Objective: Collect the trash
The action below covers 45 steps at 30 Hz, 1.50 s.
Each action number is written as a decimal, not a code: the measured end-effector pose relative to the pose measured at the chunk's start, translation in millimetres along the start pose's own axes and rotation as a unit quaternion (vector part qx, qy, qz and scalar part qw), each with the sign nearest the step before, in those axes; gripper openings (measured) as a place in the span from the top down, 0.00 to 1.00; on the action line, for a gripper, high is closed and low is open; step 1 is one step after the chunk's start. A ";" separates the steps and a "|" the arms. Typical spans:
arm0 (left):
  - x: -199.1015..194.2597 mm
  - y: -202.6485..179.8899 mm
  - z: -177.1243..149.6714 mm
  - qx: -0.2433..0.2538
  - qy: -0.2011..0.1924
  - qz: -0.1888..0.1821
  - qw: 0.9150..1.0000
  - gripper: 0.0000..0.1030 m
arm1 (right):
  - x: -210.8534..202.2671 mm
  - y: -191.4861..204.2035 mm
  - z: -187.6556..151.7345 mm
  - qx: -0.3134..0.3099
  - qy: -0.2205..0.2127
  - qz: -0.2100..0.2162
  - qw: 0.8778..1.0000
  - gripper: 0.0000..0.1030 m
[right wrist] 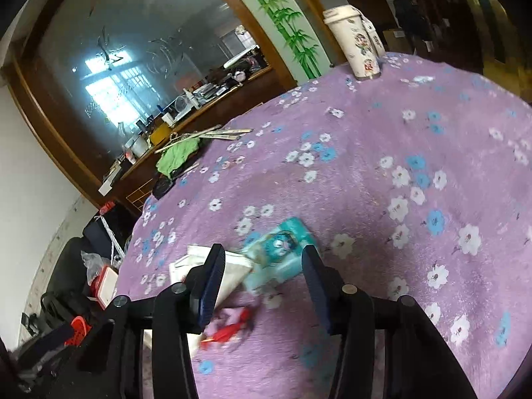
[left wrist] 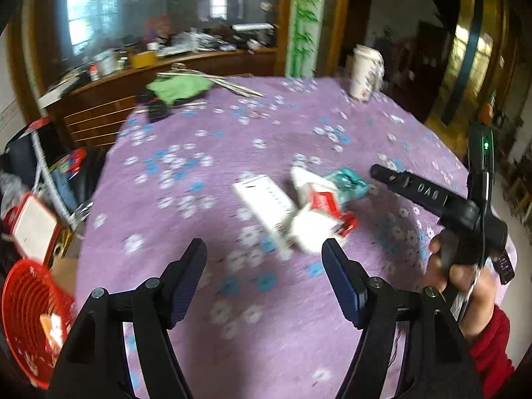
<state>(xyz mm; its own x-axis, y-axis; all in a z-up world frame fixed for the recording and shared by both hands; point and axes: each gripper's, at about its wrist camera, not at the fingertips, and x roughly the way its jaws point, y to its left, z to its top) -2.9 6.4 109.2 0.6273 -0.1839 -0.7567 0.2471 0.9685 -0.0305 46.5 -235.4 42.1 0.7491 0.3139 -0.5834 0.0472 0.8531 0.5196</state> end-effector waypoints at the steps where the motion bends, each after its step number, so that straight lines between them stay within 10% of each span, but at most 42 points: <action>1: 10.8 -8.4 6.1 0.008 0.007 0.001 1.000 0.31 | 0.3 -1.8 0.0 0.003 0.000 0.000 1.000 0.50; 12: 120.9 -61.2 33.8 0.047 0.090 0.018 0.995 0.33 | -9.0 -40.1 6.8 0.086 -0.021 0.010 0.996 0.50; 15: 136.7 -56.6 31.5 0.037 0.106 0.018 0.994 0.55 | -10.0 -37.7 7.6 0.081 -0.020 0.018 0.996 0.49; 23: 92.8 -22.1 27.3 -0.022 0.032 -0.020 0.999 0.55 | -2.3 -24.7 3.0 0.054 0.009 0.040 0.998 0.49; 35: 44.9 42.2 -15.9 -0.078 -0.060 0.056 0.994 0.55 | 37.7 24.6 -32.2 -0.073 0.142 0.065 0.985 0.49; 45: 54.9 56.8 -25.4 -0.098 -0.086 0.055 0.990 0.55 | 47.4 54.5 -53.8 -0.179 0.146 0.026 0.973 0.53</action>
<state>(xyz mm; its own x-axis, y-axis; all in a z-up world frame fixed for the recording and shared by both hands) 26.7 55.6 49.4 0.7630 -0.0843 -0.6409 0.0323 0.9952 -0.0924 49.1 -151.6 9.2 0.5220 0.4214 -0.7416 -0.2577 0.9067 0.3338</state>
